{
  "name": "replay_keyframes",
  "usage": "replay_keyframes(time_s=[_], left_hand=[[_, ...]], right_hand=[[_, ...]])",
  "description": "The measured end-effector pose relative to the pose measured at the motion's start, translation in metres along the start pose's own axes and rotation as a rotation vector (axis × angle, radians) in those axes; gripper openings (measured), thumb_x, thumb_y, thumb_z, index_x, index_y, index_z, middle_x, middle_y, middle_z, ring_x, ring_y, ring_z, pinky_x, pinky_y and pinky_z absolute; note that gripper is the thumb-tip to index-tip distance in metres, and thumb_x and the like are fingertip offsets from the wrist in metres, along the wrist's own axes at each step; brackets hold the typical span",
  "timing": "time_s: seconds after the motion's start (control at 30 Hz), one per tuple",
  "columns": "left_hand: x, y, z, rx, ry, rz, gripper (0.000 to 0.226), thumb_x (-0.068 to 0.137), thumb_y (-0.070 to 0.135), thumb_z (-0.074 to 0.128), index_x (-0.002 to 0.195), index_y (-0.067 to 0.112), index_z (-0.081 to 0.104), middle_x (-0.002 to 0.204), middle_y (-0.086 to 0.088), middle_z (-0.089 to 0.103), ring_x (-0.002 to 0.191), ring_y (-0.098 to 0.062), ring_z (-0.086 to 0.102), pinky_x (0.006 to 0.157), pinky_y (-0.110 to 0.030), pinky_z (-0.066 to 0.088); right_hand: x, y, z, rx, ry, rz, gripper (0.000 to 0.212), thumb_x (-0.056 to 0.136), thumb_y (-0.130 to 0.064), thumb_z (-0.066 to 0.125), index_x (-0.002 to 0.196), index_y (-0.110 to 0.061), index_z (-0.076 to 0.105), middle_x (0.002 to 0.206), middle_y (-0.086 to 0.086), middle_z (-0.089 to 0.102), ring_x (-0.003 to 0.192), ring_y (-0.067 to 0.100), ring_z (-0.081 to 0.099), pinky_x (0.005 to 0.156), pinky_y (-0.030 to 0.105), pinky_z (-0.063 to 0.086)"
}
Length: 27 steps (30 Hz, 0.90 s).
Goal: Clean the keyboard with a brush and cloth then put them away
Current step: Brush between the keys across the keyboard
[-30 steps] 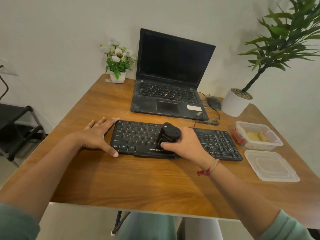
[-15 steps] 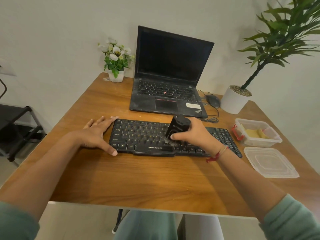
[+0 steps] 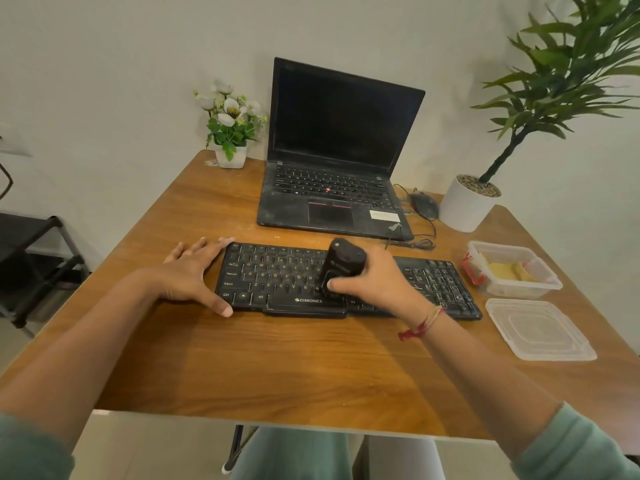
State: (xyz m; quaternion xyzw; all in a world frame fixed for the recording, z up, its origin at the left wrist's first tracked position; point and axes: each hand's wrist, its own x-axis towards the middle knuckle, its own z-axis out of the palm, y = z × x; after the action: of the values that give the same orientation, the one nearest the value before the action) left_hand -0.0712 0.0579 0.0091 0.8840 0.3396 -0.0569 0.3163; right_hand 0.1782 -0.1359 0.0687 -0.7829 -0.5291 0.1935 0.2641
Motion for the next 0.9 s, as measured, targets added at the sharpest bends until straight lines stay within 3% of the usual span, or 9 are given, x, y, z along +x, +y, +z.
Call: replay_keyframes(time_s=[0.07, 0.2, 0.33, 0.5, 0.6, 0.67, 0.73, 0.83, 0.9], left_hand=[[-0.001, 0.001, -0.001, 0.003, 0.004, 0.004, 0.148, 0.022, 0.085, 0.064, 0.143, 0.046, -0.010, 0.158, 0.002, -0.001, 0.142, -0.010, -0.017, 0.111, -0.037, -0.020], [-0.001, 0.003, -0.001, 0.013, 0.007, 0.003, 0.147, 0.022, 0.084, 0.064, 0.143, 0.046, -0.010, 0.158, 0.003, -0.002, 0.142, -0.010, -0.016, 0.111, -0.036, -0.019], [0.000, 0.001, -0.001, 0.011, 0.001, 0.008, 0.144, 0.019, 0.087, 0.063, 0.137, 0.053, -0.013, 0.158, 0.005, -0.003, 0.142, -0.010, -0.016, 0.112, -0.036, -0.019], [0.001, 0.001, -0.001, 0.016, -0.006, 0.005, 0.141, 0.022, 0.085, 0.065, 0.134, 0.054, -0.016, 0.158, 0.005, -0.005, 0.141, -0.010, -0.016, 0.111, -0.036, -0.019], [0.001, -0.001, -0.001, 0.017, -0.005, 0.004, 0.143, 0.021, 0.088, 0.063, 0.135, 0.054, -0.016, 0.158, 0.004, -0.005, 0.142, -0.010, -0.017, 0.112, -0.037, -0.019], [0.001, -0.001, -0.001, 0.013, -0.004, 0.004, 0.145, 0.020, 0.088, 0.063, 0.138, 0.052, -0.014, 0.158, 0.004, -0.004, 0.142, -0.011, -0.016, 0.112, -0.037, -0.019], [0.001, 0.000, -0.001, 0.011, -0.005, 0.007, 0.146, 0.020, 0.088, 0.063, 0.140, 0.051, -0.012, 0.158, 0.004, -0.003, 0.142, -0.010, -0.016, 0.112, -0.037, -0.019], [0.001, 0.001, 0.000, 0.010, 0.000, 0.004, 0.143, 0.022, 0.086, 0.064, 0.138, 0.053, -0.013, 0.158, 0.003, -0.004, 0.141, -0.010, -0.016, 0.112, -0.036, -0.018], [0.001, 0.000, 0.000, 0.012, -0.001, -0.006, 0.142, 0.023, 0.085, 0.065, 0.136, 0.054, -0.014, 0.158, 0.002, -0.005, 0.141, -0.010, -0.017, 0.112, -0.037, -0.018]], right_hand=[[-0.001, 0.001, 0.001, -0.022, -0.021, -0.035, 0.029, 0.066, -0.025, 0.079, 0.078, -0.006, 0.061, 0.073, 0.005, 0.066, 0.066, 0.016, 0.061, 0.059, 0.034, 0.052], [0.011, 0.013, -0.020, -0.037, 0.170, 0.074, 0.027, 0.068, -0.026, 0.078, 0.085, -0.012, 0.063, 0.081, 0.003, 0.068, 0.075, 0.016, 0.064, 0.066, 0.033, 0.057], [-0.006, 0.007, 0.001, -0.012, 0.008, -0.019, 0.025, 0.066, -0.025, 0.079, 0.071, -0.009, 0.060, 0.069, 0.001, 0.064, 0.065, 0.015, 0.060, 0.055, 0.027, 0.048], [0.004, 0.021, -0.021, -0.081, 0.199, 0.021, 0.028, 0.067, -0.027, 0.077, 0.081, -0.007, 0.064, 0.076, 0.004, 0.068, 0.071, 0.016, 0.063, 0.061, 0.031, 0.054], [-0.011, 0.015, -0.008, -0.105, 0.102, -0.077, 0.028, 0.067, -0.027, 0.078, 0.070, -0.005, 0.060, 0.064, 0.002, 0.061, 0.058, 0.014, 0.055, 0.052, 0.027, 0.044], [-0.017, 0.014, -0.004, -0.059, 0.035, -0.092, 0.028, 0.065, -0.027, 0.079, 0.068, -0.007, 0.060, 0.066, 0.004, 0.064, 0.062, 0.018, 0.059, 0.056, 0.033, 0.048], [-0.009, 0.020, -0.016, -0.040, 0.087, -0.021, 0.023, 0.066, -0.026, 0.079, 0.075, -0.011, 0.062, 0.075, 0.004, 0.068, 0.071, 0.017, 0.064, 0.063, 0.033, 0.053], [-0.004, 0.026, -0.029, -0.053, 0.215, 0.043, 0.024, 0.068, -0.025, 0.079, 0.079, -0.011, 0.062, 0.077, 0.003, 0.066, 0.073, 0.016, 0.061, 0.058, 0.024, 0.048], [-0.011, 0.020, -0.020, -0.003, 0.114, 0.033, 0.023, 0.068, -0.023, 0.079, 0.077, -0.014, 0.060, 0.077, 0.001, 0.065, 0.070, 0.013, 0.061, 0.057, 0.023, 0.047]])
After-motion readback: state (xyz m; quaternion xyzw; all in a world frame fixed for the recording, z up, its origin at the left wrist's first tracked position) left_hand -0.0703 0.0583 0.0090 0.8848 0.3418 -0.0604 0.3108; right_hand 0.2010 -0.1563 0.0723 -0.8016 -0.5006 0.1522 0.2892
